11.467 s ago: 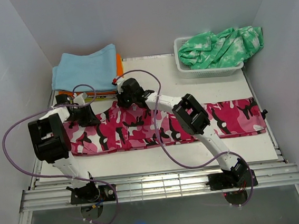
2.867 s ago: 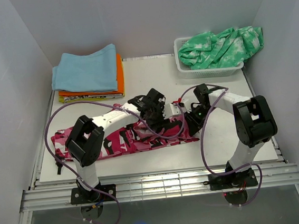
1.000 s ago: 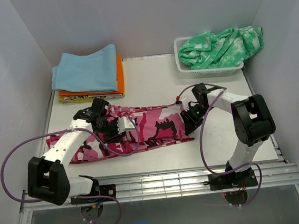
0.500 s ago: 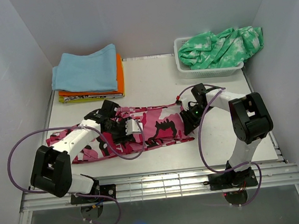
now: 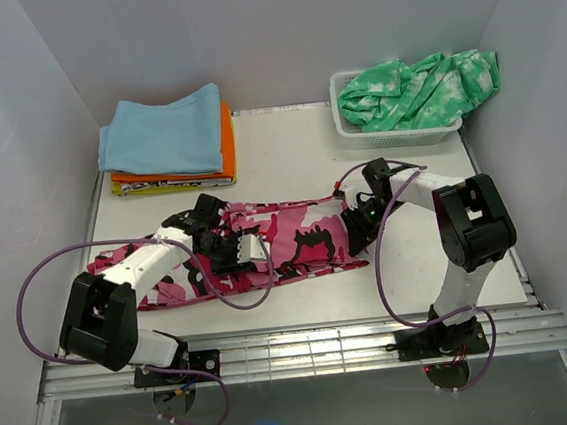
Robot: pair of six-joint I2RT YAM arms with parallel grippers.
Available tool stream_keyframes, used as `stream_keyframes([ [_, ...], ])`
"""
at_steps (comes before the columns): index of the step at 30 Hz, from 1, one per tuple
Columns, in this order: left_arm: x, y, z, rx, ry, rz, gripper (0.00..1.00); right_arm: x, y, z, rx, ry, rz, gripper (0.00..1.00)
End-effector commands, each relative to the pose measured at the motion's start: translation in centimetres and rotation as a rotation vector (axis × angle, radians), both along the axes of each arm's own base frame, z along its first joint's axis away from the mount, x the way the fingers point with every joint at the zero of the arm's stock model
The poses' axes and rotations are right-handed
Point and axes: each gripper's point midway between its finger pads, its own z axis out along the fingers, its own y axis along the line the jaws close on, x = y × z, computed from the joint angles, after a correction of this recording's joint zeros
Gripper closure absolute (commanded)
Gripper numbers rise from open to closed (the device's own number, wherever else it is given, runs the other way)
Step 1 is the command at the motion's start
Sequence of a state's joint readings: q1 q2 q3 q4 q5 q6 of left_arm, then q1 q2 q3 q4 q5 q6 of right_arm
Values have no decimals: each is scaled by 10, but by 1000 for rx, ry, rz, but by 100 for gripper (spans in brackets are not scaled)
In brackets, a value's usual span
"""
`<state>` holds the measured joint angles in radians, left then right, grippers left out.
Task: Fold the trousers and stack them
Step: Fold the trousers
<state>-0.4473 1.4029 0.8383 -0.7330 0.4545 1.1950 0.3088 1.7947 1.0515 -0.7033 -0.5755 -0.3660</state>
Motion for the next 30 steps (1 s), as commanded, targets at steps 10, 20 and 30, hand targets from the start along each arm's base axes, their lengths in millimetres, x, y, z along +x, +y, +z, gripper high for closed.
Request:
stream_keyframes([
  [10,5,-5,1,-5,14,22,71,11,1,-6,-21,-20,-15,71],
  [20,-26,-7,39,-65,67,-51,100,12,-4,-10,-55,-31,-29,72],
  [30,-65,15,14,22,209,-84,98,15,-7,-12,-75,-41,-27,72],
])
